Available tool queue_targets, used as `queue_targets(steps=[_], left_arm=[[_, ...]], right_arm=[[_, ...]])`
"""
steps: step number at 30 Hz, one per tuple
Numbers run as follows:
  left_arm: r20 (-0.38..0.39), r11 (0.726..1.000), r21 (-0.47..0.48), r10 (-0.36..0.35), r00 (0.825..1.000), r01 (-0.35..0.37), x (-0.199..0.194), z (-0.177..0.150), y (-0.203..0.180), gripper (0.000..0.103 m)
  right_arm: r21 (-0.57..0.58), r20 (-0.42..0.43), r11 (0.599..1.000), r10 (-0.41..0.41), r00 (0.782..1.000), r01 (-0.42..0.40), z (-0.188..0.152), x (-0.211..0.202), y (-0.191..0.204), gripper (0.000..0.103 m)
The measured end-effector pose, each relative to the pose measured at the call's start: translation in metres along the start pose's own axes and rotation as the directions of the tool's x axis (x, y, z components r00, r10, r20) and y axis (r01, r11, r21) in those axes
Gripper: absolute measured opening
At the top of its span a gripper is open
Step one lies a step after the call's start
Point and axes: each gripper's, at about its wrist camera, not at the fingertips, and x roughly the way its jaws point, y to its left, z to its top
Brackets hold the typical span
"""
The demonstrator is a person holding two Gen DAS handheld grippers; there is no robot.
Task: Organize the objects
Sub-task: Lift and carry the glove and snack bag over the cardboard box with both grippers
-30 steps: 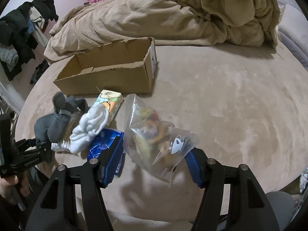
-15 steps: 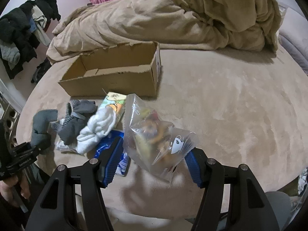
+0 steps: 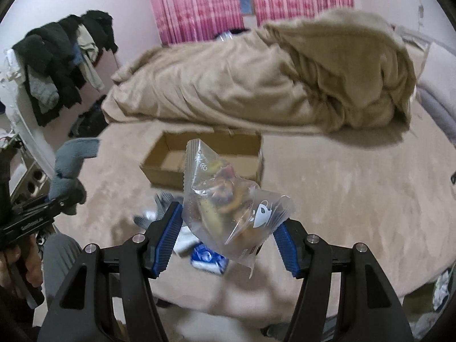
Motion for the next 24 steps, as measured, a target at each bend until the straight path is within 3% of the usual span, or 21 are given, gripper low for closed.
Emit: queue_targets(steps=[4,10,18,24], left_arm=[[0.023,1.000,0.020,0.002,1.000,-0.003,0.008,0.023,-0.009,0.038],[-0.005,0.999,0.043,0.014,1.000,-0.014,0.043,0.052,-0.020,0.039],[-0.028,0.996,0.082,-0.029,0.999,0.031,0.122,0.068,-0.043,0.040],[-0.107,0.996,0.082,-0.026,0.994,0.035,0.194,0.065,-0.045,0.041]], right_arm=[[-0.017,0.033,1.000,0.001,0.999,0.000,0.016,0.003,0.001,0.065],[-0.022,0.027,1.000,-0.001,1.000,0.002,0.034,0.033,-0.006,0.065],[-0.003,-0.025,1.000,-0.004,1.000,0.004,0.051,0.114,-0.027,0.065],[-0.015,-0.080,1.000,-0.002,0.997,0.001,0.055,0.175,-0.036,0.066]])
